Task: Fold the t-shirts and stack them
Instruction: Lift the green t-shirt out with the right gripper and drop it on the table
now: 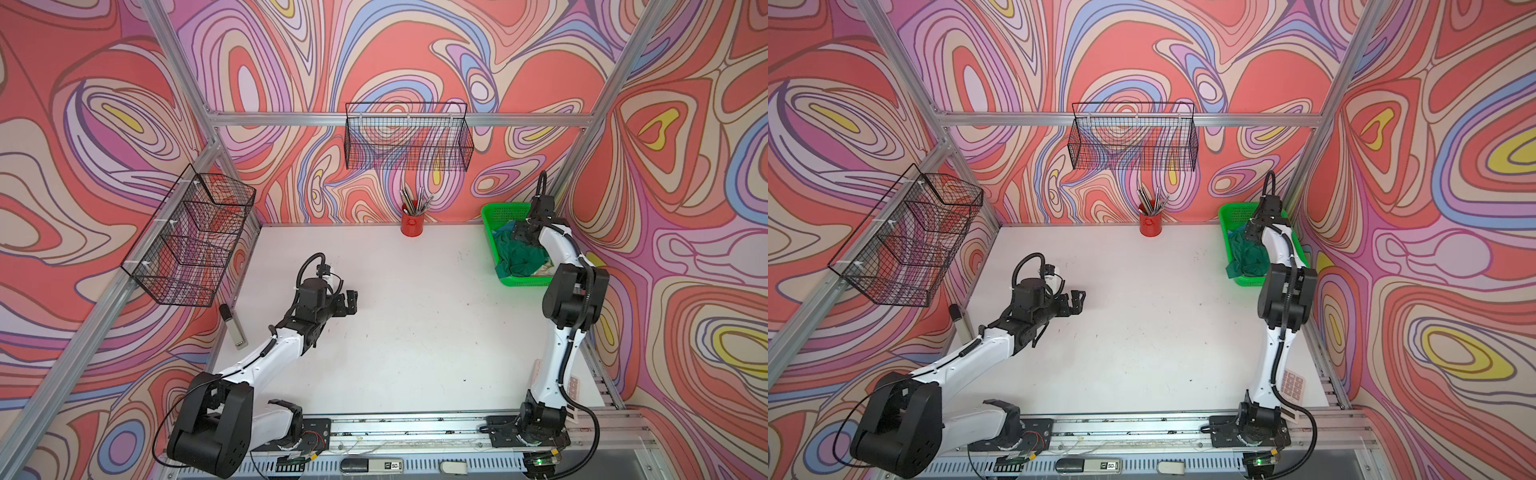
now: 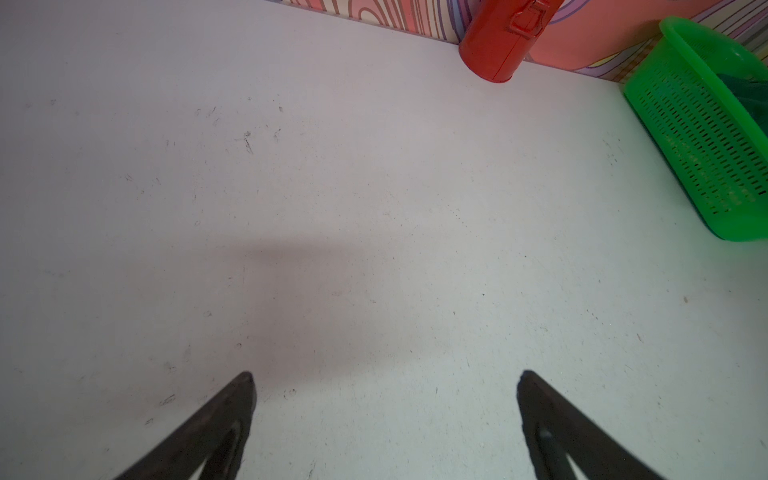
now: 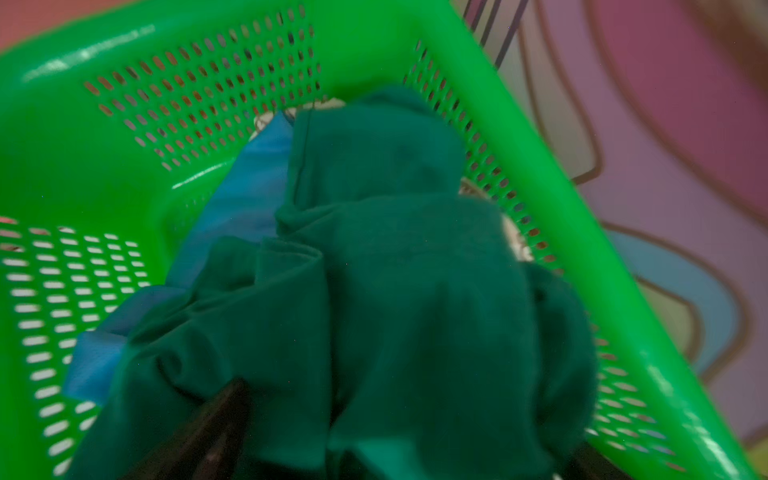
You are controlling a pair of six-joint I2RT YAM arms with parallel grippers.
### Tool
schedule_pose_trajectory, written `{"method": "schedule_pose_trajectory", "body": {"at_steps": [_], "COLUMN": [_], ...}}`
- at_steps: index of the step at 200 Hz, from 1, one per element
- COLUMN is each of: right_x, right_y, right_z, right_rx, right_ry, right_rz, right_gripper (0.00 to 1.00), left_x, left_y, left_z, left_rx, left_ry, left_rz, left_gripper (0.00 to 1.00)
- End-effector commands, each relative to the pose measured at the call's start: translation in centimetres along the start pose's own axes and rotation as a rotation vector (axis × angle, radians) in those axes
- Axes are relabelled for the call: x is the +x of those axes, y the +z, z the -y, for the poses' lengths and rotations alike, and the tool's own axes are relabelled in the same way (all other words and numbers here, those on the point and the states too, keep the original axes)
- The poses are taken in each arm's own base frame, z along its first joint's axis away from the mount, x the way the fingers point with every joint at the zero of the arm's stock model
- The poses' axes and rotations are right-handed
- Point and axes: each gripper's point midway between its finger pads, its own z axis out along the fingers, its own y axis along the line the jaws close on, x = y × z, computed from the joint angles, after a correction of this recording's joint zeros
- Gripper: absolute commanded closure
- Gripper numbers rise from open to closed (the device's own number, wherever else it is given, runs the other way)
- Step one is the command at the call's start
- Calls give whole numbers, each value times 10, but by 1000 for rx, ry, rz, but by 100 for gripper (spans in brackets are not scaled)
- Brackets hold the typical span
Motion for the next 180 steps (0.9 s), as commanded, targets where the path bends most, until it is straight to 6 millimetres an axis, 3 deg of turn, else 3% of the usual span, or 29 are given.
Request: {"method": "schedule_pose_trajectory", "body": {"at_steps": [1, 12, 19, 31, 53, 101, 127, 159, 180], "right_x": [18, 17, 12, 4, -18, -45, -59, -64, -63], "right_y": [8, 5, -1, -13, -53, -152, -227, -297, -348], "right_z": [-24, -24, -24, -24, -26, -35, -34, -42, -57], "right_rx": [-127, -144, -150, -164, -221, -423, -534, -665, -770], "right_ry": [51, 77, 89, 107, 146, 224, 251, 214, 161], "right_rz": [-51, -42, -23, 13, 104, 286, 423, 507, 545], "right_gripper": [28, 60, 74, 85, 100, 100, 100, 100, 100], "left_x": [7, 6, 6, 5, 3, 3, 2, -2, -4], "left_y": [0, -1, -1, -1, -1, 0, -2, -4, -8], "left_z": [-3, -3, -2, -2, -2, 2, 5, 7, 7], "left_rx": [-15, -16, -14, -15, -15, 2, 9, 11, 10], "left_ry": [1, 2, 4, 6, 6, 4, 11, 24, 18], "left_rz": [-8, -6, -6, -2, 3, 1, -1, 9, 29], "left_gripper": [0, 0, 0, 0, 0, 0, 0, 0, 0]}}
